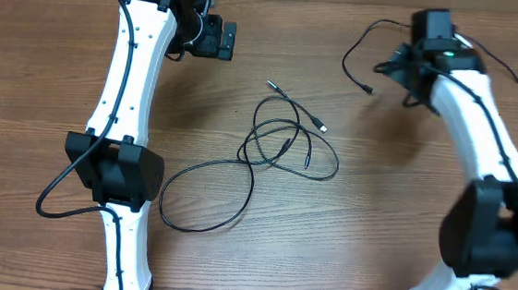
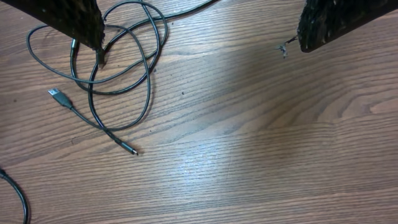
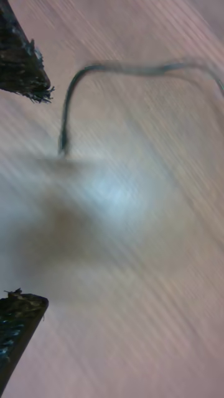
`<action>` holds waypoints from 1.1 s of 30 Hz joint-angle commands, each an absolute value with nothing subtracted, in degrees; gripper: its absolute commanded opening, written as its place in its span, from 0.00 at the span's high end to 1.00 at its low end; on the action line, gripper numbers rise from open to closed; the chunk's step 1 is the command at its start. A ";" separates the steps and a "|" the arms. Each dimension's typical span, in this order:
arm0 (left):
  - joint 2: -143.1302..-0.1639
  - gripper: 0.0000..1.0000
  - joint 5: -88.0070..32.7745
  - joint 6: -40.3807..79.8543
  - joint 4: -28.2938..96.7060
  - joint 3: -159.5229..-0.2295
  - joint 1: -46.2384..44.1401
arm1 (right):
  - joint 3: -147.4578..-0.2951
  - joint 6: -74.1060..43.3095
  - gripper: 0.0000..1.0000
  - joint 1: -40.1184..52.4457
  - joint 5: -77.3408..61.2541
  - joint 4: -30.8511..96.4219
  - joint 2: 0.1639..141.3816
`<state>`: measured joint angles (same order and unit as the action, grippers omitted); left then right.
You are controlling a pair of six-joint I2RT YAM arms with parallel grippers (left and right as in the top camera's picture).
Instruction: Untangle cables
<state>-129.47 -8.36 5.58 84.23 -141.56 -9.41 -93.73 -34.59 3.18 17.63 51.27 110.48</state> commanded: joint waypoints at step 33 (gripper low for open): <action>-130.02 0.00 -8.80 4.27 84.09 -141.45 -9.78 | -94.11 -32.88 0.00 -32.77 12.99 56.21 121.21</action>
<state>-129.47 -8.36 5.58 84.20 -141.56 -9.41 -93.91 -33.87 -32.58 12.88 57.52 119.35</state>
